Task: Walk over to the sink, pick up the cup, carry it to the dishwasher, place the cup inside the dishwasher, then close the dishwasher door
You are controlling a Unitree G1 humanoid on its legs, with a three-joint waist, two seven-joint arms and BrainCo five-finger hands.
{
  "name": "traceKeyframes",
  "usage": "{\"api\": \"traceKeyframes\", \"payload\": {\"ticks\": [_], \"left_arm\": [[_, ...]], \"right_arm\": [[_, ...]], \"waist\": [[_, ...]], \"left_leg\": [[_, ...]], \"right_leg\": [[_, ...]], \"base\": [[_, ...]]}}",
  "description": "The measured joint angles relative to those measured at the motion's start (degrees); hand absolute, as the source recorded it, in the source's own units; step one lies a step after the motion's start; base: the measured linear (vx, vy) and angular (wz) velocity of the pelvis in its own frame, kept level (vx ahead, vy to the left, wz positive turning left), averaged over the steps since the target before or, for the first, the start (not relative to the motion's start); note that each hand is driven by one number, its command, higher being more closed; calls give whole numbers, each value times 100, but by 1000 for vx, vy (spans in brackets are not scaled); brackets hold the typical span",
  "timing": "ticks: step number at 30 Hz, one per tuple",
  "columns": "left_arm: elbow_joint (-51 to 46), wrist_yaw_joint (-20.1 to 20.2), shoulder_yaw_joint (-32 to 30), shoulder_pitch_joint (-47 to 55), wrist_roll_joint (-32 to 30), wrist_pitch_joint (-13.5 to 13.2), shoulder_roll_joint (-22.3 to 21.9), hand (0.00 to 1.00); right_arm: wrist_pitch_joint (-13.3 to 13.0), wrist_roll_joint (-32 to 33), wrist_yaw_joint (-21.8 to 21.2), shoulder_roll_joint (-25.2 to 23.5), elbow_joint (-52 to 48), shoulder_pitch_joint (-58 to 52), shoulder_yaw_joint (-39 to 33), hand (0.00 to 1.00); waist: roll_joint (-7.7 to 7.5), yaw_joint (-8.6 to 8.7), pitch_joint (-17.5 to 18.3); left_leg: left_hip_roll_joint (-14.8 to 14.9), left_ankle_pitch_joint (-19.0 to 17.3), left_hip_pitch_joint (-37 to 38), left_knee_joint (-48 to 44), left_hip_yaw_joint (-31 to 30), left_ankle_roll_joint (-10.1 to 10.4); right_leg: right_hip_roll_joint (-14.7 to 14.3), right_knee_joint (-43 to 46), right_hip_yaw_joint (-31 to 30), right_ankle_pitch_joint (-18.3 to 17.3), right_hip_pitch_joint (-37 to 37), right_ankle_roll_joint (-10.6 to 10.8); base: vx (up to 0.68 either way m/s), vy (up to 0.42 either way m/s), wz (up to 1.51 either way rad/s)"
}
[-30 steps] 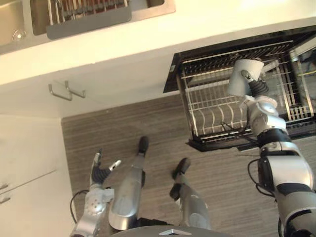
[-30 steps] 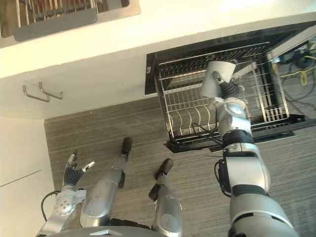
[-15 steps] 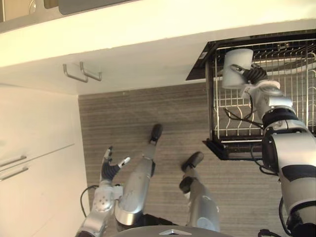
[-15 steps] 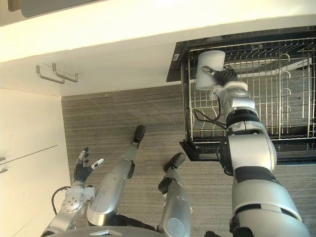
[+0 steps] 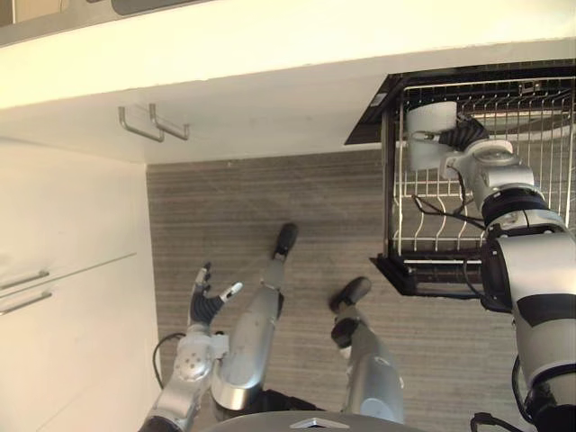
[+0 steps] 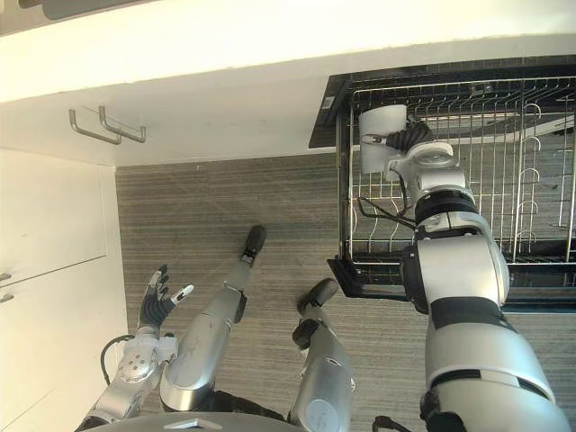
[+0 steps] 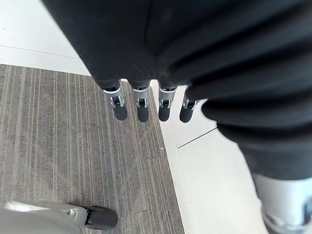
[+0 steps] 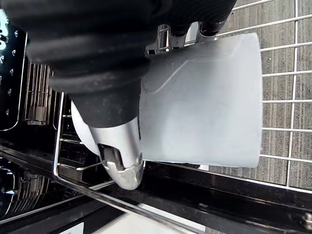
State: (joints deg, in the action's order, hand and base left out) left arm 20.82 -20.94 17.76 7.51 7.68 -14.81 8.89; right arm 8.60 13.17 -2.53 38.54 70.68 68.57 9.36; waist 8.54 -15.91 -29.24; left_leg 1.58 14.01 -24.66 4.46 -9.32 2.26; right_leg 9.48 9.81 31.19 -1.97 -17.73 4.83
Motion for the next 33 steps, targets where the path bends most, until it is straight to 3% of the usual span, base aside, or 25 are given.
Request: {"api": "traceKeyframes", "payload": {"ticks": [3, 7, 10, 12, 15, 18, 23, 27, 31, 32, 33], "left_arm": [[0, -6, -83, 3, -14, 15, 0, 0], [2, -84, -411, 19, -116, 36, 48, 0], [20, -225, -480, 124, -131, 123, 227, 0], [167, -264, -642, 241, -236, 183, 264, 0], [678, -264, -709, 326, -373, 185, 292, 0], [1197, -235, -919, 375, -529, 185, 292, 0], [1947, -119, -1398, 707, -548, 137, 73, 0], [2148, -59, -1558, 865, -623, 76, -121, 0], [2351, -330, -1786, 1151, -770, -67, -202, 0], [2374, -350, -2175, 1229, -673, -109, -331, 0], [2489, -257, -2599, 1262, -474, -193, -494, 0]], "right_arm": [[-129, 63, -1, -1, -170, -87, -3, 0], [-324, 379, -2, -1, -1479, -616, -19, 0], [-350, 739, 18, -181, -2489, -1171, -189, 0], [-464, 942, 88, -573, -3251, -1934, -612, 0], [-689, 1021, 179, -1051, -4403, -3084, -1011, 0], [-900, 1136, 158, -1583, -5449, -4214, -1273, 0], [-1255, 1250, -253, -2684, -6744, -5845, -1291, 0], [-1274, 1363, -736, -2902, -6847, -5971, -1195, 0], [-1452, 1500, -1125, -2844, -7248, -5901, -1189, 0], [-1469, 1568, -1138, -2812, -7265, -5876, -1264, 0], [-1472, 1577, -1133, -2745, -7355, -5892, -1434, 0]], "waist": [[-7, 37, 1], [-74, 145, 0], [-338, 269, 30], [-660, 443, 159], [-986, 652, 524], [-1114, 832, 925], [-1104, 1123, 1455], [-954, 1104, 1650], [-712, 1038, 1799], [-651, 1065, 1835], [-601, 1126, 1863]], "left_leg": [[11, 0, 200, 0, 44, 0], [127, -46, 440, 2, 182, 34], [239, -74, 619, 4, 374, 70], [302, -116, 807, 4, 503, 97], [328, -236, 988, 7, 730, 90], [307, -367, 1204, 10, 935, 78], [268, -549, 1641, 12, 1137, 79], [263, -607, 1924, 9, 1133, 99], [192, -697, 2072, -10, 960, 32], [259, -901, 1900, -374, 1495, -77], [436, -1204, 1746, -1043, 2220, -312]], "right_leg": [[-17, -54, -31, 8, 205, -5], [-162, -277, -129, 100, 450, -73], [-300, -455, -257, 223, 606, -134], [-378, -622, -393, 309, 789, -153], [-409, -778, -547, 326, 923, -157], [-385, -936, -651, 350, 1111, -131], [-368, -1115, -846, 417, 1503, -35], [-366, -1127, -821, 368, 1827, -14], [-293, -1083, -495, 262, 2142, 17], [-199, -1029, -271, 258, 2247, 26], [-52, -996, -28, 253, 2385, 57]], "base": [[-16, -47, -5], [-46, -48, -18], [-37, -73, -33], [17, -69, -27], [19, -35, -32], [55, -4, -33], [115, -10, -23], [53, -9, 7], [9, 11, 41], [11, 87, 83], [24, 117, 92]]}}
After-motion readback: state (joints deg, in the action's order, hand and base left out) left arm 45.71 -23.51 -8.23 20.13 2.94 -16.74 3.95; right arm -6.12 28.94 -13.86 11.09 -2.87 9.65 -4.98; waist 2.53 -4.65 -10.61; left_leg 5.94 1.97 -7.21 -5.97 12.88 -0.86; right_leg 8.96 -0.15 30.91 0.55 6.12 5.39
